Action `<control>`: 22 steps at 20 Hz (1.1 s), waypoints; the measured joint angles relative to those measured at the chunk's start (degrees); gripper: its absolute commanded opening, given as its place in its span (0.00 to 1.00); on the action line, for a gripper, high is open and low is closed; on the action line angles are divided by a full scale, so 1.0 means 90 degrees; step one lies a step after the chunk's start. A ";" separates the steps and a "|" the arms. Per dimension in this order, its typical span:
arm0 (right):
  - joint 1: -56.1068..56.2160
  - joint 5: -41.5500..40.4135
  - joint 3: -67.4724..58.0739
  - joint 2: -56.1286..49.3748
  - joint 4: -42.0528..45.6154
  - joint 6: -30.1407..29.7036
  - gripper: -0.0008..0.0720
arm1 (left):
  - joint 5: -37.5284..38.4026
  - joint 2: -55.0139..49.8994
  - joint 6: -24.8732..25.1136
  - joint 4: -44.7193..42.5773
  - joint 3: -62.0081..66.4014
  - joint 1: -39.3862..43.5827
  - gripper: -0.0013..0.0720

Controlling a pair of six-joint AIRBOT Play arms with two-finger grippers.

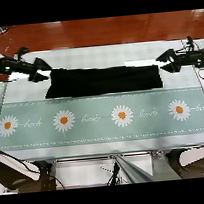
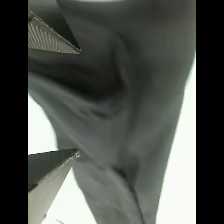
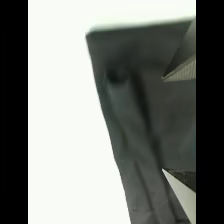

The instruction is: Fold the shirts.

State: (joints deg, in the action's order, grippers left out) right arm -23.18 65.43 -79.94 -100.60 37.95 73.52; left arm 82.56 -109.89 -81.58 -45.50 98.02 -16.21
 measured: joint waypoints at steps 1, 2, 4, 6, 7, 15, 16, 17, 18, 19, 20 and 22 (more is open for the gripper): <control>-0.0175 0.0148 0.0000 0.0000 0.0107 0.0000 0.87 | 0.0209 0.0073 -0.0107 -0.0170 0.0044 -0.0214 0.97; -0.0325 0.0287 0.0015 0.0000 0.0274 0.0032 0.87 | 0.0437 0.0187 -0.0262 -0.0437 0.0034 -0.0430 0.97; -0.0488 0.0464 0.0092 -0.0015 0.0595 0.0124 0.87 | 0.0661 0.0488 -0.0466 -0.0916 -0.0209 -0.0731 0.97; -0.0532 0.0529 0.0163 -0.0117 0.0799 0.0177 0.87 | 0.0612 0.0935 -0.0459 -0.1081 -0.0750 -0.0838 0.97; -0.0508 0.0542 0.0182 -0.0182 0.0821 0.0194 0.87 | 0.0415 0.1226 -0.0379 -0.1071 -0.1129 -0.0840 0.97; 0.0216 0.0427 0.0231 -0.0634 0.0481 0.0121 0.22 | -0.1326 0.2956 0.0760 0.0449 -0.3206 -0.0002 0.97; 0.0287 0.0379 0.0236 -0.0665 0.0525 0.0119 0.04 | -0.1401 0.3009 0.0816 0.0561 -0.3262 0.0131 0.97; 0.0330 0.0401 0.0236 -0.0665 0.0425 0.0090 0.04 | -0.1469 0.3048 0.0857 0.0622 -0.3310 0.0267 0.97; 0.0355 0.0471 0.0233 -0.0624 0.0308 0.0017 0.04 | -0.1501 0.3072 0.0896 0.0658 -0.3342 0.0393 0.91; 0.0364 0.0576 0.0236 -0.0549 0.0301 -0.0036 0.04 | -0.1520 0.3089 0.0920 0.0707 -0.3364 0.0529 0.56; 0.0372 0.0712 0.0236 -0.0398 0.0335 -0.0080 0.04 | -0.1542 0.3096 0.0952 0.0731 -0.3383 0.0658 0.07; 0.0401 0.0981 0.0311 0.0090 0.0634 -0.0151 0.04 | -0.1610 0.3109 0.1071 0.0775 -0.3405 0.0969 0.05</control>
State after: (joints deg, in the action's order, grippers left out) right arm -19.57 74.26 -77.14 -99.79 43.66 72.16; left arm 68.07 -81.91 -71.94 -38.52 67.37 -7.49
